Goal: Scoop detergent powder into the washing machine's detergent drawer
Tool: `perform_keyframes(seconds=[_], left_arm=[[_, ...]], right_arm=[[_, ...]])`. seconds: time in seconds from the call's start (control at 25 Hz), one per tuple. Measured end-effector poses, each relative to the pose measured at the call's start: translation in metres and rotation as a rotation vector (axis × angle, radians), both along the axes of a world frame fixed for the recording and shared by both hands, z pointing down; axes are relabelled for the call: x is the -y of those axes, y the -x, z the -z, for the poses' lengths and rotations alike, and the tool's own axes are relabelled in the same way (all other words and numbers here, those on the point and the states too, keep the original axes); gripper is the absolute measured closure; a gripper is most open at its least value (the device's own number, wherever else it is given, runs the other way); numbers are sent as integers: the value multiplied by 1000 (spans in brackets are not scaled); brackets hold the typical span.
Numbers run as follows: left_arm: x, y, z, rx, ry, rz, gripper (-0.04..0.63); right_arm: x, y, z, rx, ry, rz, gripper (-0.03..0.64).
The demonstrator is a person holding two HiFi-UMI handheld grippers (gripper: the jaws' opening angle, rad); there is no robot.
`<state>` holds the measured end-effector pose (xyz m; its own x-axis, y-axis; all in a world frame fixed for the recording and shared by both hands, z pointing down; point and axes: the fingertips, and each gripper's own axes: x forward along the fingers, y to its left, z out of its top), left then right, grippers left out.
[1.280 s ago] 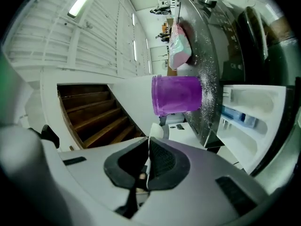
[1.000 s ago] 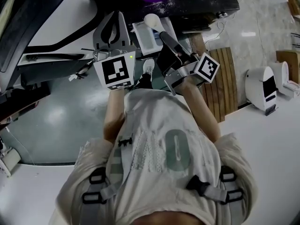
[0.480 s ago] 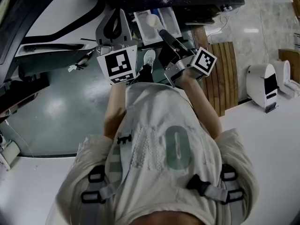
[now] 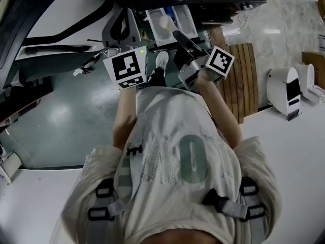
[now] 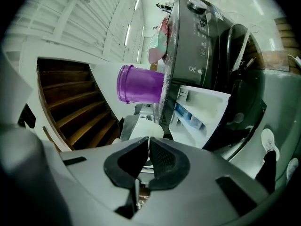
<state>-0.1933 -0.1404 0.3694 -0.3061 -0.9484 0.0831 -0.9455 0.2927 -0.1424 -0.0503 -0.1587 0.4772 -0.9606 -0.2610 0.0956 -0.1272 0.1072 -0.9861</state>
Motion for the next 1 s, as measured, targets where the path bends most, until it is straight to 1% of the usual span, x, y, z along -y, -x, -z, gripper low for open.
perform_keyframes(seconds=[0.2, 0.4, 0.68, 0.76, 0.84, 1.0], left_arm=[[1, 4, -6, -6, 9, 9, 575], [3, 9, -8, -15, 9, 19, 575], [1, 11, -16, -26, 26, 26, 575], [0, 11, -18, -28, 29, 29, 575], [-1, 12, -19, -31, 31, 31, 575], [-1, 15, -18, -33, 26, 38, 575]], right_arm=[[-1, 3, -8, -90, -25, 37, 606], [4, 4, -15, -156, -10, 54, 607], [3, 12, -22, -232, 23, 110, 607], [3, 15, -24, -269, 28, 121, 607], [2, 17, -26, -318, 9, 145, 606], [1, 22, -28, -427, -77, 197, 606]])
